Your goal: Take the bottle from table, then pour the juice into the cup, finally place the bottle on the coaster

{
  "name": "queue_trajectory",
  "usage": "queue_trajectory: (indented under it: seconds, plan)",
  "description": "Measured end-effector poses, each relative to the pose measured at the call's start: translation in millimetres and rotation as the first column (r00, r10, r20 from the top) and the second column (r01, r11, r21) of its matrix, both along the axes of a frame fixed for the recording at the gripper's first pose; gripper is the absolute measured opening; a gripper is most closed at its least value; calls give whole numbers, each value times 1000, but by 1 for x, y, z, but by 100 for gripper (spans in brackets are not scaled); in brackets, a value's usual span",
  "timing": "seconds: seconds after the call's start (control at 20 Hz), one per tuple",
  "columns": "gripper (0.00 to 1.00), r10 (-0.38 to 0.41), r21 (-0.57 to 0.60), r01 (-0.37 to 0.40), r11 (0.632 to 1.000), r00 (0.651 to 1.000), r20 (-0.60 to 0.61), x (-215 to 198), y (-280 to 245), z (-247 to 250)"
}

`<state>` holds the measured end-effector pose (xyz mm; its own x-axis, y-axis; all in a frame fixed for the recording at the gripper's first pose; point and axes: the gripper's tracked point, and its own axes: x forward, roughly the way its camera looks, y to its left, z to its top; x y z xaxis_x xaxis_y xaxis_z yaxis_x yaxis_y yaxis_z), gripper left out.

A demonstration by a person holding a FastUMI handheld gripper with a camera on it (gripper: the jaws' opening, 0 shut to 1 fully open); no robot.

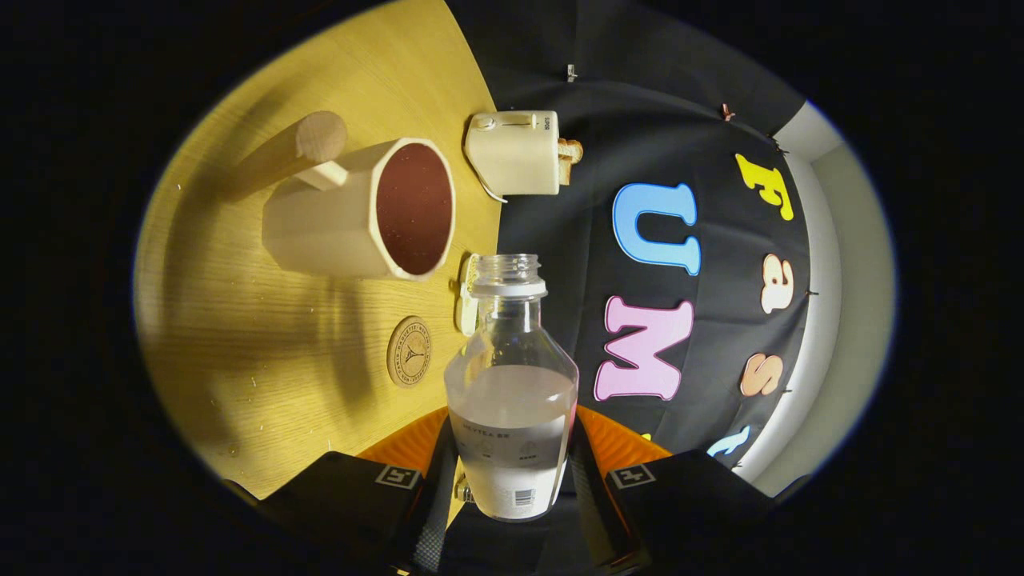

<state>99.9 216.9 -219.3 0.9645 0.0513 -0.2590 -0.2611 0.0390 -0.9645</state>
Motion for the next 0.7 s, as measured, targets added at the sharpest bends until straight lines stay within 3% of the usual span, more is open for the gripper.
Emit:
queue_trajectory:
  seconds: [0.7]
  plan:
    - [70,63,-112,-60,992,998,24,9,6,1]
